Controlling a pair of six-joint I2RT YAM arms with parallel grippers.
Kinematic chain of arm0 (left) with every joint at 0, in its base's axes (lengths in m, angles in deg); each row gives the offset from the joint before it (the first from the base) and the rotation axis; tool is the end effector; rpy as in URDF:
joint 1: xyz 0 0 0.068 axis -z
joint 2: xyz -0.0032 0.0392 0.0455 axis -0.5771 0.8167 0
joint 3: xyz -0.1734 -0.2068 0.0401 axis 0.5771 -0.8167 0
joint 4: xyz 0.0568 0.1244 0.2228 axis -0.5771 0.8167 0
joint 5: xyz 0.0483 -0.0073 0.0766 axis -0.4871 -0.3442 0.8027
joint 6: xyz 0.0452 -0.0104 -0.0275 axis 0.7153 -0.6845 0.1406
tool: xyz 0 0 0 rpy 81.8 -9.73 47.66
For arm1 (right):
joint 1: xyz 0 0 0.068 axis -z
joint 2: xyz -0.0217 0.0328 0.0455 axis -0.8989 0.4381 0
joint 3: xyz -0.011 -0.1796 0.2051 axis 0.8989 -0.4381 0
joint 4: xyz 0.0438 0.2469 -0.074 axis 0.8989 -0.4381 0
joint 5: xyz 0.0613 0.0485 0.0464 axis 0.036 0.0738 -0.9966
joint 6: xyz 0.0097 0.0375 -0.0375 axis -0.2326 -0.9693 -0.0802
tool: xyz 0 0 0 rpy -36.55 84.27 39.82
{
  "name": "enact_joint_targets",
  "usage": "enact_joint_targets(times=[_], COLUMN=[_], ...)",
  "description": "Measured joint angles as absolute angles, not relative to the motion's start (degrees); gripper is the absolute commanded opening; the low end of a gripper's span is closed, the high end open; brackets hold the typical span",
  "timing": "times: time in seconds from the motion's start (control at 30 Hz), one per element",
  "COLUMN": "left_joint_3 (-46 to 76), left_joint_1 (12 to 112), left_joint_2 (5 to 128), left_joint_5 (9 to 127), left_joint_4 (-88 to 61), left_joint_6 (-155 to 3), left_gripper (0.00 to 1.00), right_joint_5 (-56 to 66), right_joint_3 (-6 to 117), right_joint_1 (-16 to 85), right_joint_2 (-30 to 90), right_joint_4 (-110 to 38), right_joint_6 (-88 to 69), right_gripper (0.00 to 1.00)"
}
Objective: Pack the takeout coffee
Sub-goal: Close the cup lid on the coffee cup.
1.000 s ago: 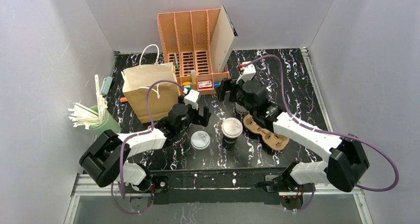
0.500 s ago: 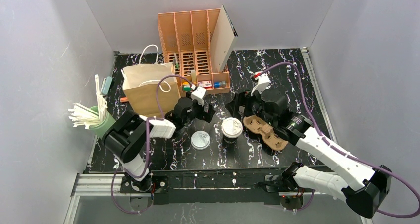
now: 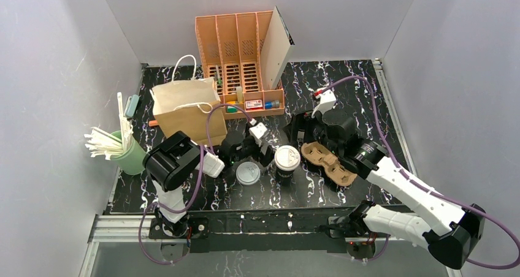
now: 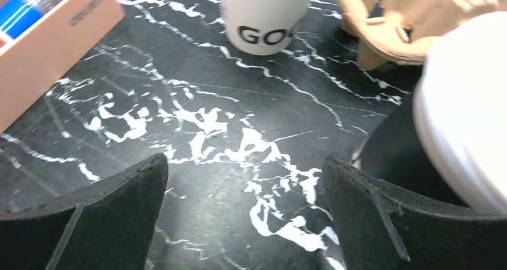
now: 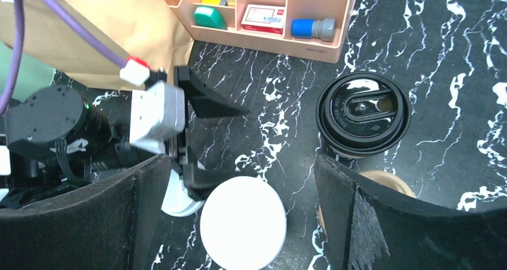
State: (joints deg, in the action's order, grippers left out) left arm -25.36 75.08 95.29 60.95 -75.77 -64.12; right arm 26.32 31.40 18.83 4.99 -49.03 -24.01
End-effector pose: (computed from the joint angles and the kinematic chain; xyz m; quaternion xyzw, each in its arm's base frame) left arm 0.2417 -0.2139 0.1388 0.3371 0.6750 -0.3169 0.5747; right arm 0.1642 0.1532 0.3398 -0.0944 0.8002 0.2400 0.5414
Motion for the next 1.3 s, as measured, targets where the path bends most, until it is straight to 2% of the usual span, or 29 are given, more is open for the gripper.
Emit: enact_joint_targets(times=[0.27,0.57,1.3], left_joint_3=[-22.89,-16.77,-11.57], left_joint_1=[78.34,82.66,85.33], left_joint_2=[97.59,101.35,105.79], left_joint_5=[58.39,61.97,65.32], left_joint_4=[-74.29,-67.71,-69.15], left_joint_6=[-58.44,-52.97,-50.48], left_gripper=[0.98,0.98,0.98], right_joint_5=[29.07,30.84,32.24], right_joint_3=[31.47,31.47,31.45], right_joint_1=[18.83,18.83,18.83], right_joint_2=[2.65,1.15,-0.28], right_joint_4=[-48.97,-47.98,-47.44], right_joint_6=[-20.79,-16.29,-12.84], right_gripper=[0.98,0.98,0.98])
